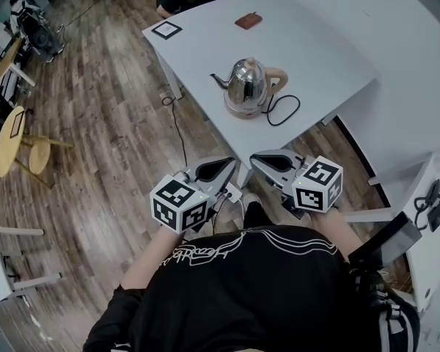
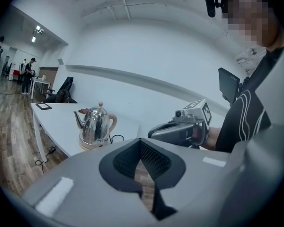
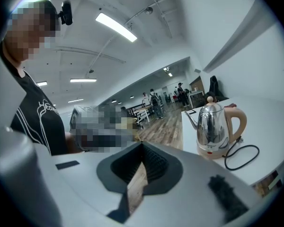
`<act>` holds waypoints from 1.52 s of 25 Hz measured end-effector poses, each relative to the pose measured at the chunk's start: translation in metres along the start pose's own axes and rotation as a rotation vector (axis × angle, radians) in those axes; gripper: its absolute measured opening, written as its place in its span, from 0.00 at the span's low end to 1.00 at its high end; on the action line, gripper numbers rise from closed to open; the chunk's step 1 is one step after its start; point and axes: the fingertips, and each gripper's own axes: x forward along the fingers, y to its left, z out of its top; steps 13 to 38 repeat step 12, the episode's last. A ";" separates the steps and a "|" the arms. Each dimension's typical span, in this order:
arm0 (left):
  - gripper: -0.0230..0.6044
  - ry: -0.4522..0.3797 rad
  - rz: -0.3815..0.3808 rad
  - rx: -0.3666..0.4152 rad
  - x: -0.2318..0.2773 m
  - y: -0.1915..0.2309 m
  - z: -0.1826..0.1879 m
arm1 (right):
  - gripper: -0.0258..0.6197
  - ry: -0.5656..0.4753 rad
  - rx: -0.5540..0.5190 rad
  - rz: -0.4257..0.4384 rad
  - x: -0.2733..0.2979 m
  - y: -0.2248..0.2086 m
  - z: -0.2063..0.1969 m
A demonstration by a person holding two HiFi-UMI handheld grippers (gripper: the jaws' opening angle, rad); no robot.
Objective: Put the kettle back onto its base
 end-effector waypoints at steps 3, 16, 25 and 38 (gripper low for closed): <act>0.04 0.007 -0.004 0.004 0.000 -0.001 -0.003 | 0.05 0.004 0.006 -0.001 0.002 0.001 -0.004; 0.04 0.009 -0.012 -0.005 -0.001 0.002 -0.005 | 0.05 -0.001 0.005 -0.005 0.007 0.003 -0.006; 0.04 0.009 -0.012 -0.005 -0.001 0.002 -0.005 | 0.05 -0.001 0.005 -0.005 0.007 0.003 -0.006; 0.04 0.009 -0.012 -0.005 -0.001 0.002 -0.005 | 0.05 -0.001 0.005 -0.005 0.007 0.003 -0.006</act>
